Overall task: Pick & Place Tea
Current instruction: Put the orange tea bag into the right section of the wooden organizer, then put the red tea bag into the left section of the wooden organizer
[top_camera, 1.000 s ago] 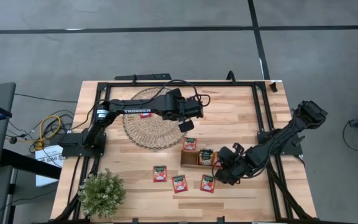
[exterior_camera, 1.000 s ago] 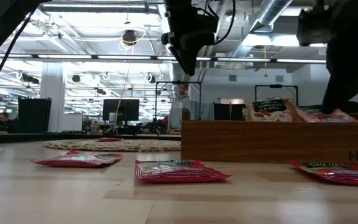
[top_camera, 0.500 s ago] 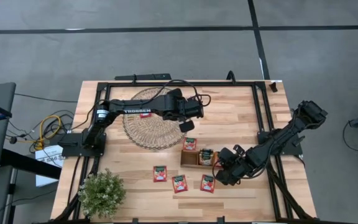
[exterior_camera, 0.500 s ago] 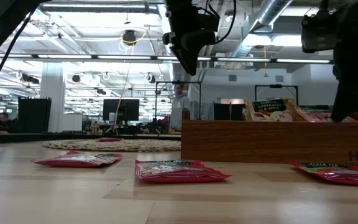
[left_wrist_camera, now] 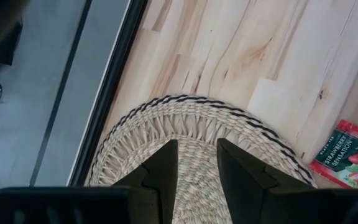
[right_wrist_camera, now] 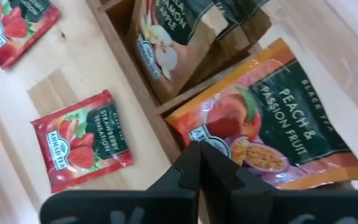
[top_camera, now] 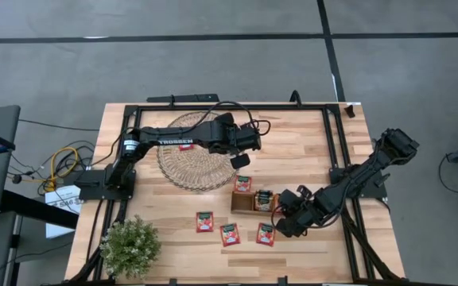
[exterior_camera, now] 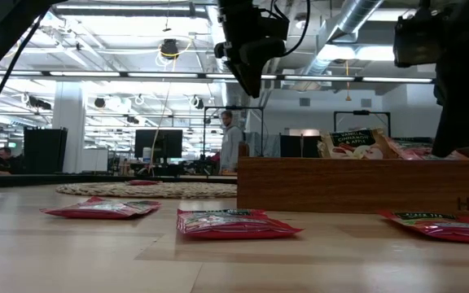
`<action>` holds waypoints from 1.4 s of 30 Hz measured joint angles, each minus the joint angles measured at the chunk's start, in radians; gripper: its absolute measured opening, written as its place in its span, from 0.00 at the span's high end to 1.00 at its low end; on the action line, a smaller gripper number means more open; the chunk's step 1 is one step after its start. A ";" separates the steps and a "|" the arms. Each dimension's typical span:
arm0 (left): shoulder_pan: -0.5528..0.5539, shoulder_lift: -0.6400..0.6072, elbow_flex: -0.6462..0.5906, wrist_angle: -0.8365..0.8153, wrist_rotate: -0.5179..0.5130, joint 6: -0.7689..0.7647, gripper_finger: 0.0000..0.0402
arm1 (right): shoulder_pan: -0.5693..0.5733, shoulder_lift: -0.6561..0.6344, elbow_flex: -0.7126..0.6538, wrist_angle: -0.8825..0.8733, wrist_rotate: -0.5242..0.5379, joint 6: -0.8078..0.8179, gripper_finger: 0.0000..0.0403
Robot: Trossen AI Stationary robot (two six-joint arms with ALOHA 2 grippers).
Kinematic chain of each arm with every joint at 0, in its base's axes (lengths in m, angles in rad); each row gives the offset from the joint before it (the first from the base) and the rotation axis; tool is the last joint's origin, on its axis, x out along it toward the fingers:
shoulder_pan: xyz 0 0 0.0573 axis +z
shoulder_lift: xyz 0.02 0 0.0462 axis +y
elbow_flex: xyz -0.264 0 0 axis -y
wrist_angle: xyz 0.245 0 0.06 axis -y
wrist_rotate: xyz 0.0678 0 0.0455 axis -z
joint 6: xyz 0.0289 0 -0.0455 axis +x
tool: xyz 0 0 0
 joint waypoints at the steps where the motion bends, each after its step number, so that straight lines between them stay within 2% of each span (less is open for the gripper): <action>1: 0.000 0.000 0.000 0.000 0.000 0.000 0.74 | 0.000 0.000 0.000 -0.004 0.001 0.003 1.00; 12: 0.000 0.000 0.000 0.010 0.000 -0.001 0.74 | -0.011 0.101 0.006 0.087 -0.014 0.007 1.00; 26: 0.000 0.000 0.000 0.013 0.000 0.000 0.74 | 0.012 0.094 0.037 -0.040 0.002 -0.009 1.00; 34: 0.000 0.000 0.000 0.013 0.000 0.003 0.74 | 0.016 0.095 0.037 -0.047 0.017 -0.113 1.00; 42: 0.000 0.000 0.000 0.013 0.000 0.004 0.74 | 0.033 0.037 0.046 -0.044 0.071 -0.109 1.00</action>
